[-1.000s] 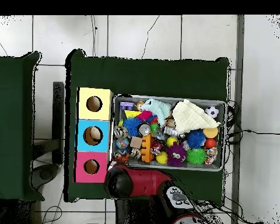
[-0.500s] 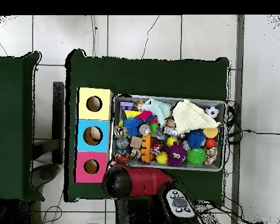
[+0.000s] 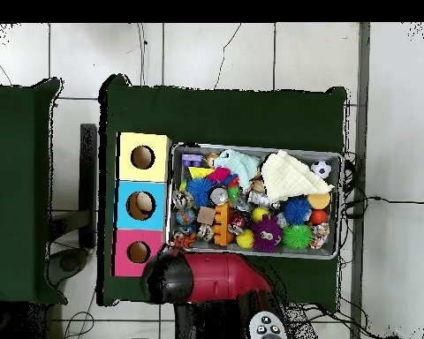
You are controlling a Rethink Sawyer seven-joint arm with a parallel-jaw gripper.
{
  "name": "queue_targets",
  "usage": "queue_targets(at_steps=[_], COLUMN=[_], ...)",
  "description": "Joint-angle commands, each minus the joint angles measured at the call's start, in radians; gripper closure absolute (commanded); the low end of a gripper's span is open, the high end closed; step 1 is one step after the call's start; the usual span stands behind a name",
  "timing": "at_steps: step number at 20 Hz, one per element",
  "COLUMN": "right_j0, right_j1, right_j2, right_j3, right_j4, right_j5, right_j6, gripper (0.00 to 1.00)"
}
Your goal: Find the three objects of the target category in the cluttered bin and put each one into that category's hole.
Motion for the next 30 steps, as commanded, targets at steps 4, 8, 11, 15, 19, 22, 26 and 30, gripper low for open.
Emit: queue_targets(at_steps=[4, 8, 11, 15, 19, 22, 26, 30], right_j0=[-0.06, -0.074, -0.073, -0.072, -0.092, -0.102, -0.123, -0.126], right_j1=[0.02, 0.038, 0.052, 0.068, 0.106, 0.127, 0.162, 0.192], right_j2=[0.095, 0.109, 0.108, 0.101, 0.12, 0.13, 0.15, 0.158], right_j3=[-0.063, -0.069, -0.087, -0.119, -0.136, -0.147, -0.161, -0.206], right_j4=[0.03, -0.001, -0.002, -0.002, -0.009, -0.011, -0.009, -0.024], right_j5=[-0.091, -0.126, -0.126, -0.13, -0.16, -0.177, -0.199, -0.191], right_j6=[0.022, -0.002, 0.001, 0.006, -0.009, -0.007, -0.004, -0.021], gripper=[1.0, 0.0, 0.0, 0.0, 0.0, 0.0, 0.0, 0.0])
